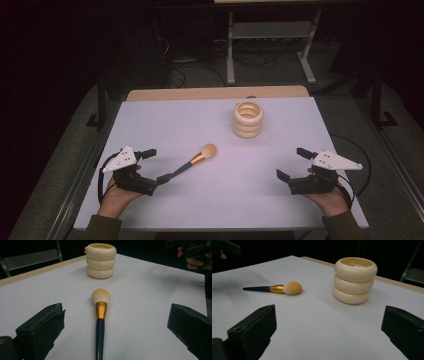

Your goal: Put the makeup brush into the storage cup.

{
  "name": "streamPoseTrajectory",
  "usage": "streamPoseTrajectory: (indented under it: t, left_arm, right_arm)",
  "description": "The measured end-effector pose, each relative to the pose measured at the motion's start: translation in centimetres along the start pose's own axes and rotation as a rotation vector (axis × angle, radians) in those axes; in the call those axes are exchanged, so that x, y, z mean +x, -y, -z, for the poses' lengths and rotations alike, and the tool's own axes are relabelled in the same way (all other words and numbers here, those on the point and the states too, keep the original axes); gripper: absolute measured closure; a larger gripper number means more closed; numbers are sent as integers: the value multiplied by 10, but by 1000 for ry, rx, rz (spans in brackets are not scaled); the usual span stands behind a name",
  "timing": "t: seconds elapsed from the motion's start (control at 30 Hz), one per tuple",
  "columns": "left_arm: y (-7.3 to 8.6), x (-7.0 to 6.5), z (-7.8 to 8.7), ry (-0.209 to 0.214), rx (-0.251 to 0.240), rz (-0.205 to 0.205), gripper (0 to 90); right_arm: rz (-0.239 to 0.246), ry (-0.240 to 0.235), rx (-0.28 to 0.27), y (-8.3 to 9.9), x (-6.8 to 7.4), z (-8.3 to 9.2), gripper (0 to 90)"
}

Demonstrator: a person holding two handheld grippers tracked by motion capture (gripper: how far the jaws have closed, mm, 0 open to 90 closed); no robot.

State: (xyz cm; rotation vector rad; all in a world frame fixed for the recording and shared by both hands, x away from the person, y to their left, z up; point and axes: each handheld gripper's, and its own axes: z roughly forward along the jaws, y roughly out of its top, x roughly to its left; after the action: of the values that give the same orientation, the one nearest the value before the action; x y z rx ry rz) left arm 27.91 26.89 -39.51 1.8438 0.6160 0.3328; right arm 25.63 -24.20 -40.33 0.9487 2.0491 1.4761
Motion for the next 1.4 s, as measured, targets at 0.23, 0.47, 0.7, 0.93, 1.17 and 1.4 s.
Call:
streamPoseTrajectory:
  t: [0.23,0.47,0.7,0.93,1.17,1.4]
  left_arm:
    - [-3,2,-7,12,6,-4,5]
    - [-7,1,-17,24,19,-16,5]
    - [-12,2,-23,34,15,-23,5]
    - [-19,1,-31,44,17,-21,5]
    - [-25,1,-38,55,25,-18,5]
    - [-25,3,-45,59,46,-33,5]
  right_arm:
    - [5,-7,-5,-1,0,-2,0]
    - [-10,-12,-18,-2,-1,-1,0]
    - [-12,-15,-25,-5,0,-3,0]
    - [-17,-13,-31,-5,-1,-2,0]
    - [-26,-17,-32,-5,0,-1,0]
    - [-37,-16,-33,-7,-3,-4,0]
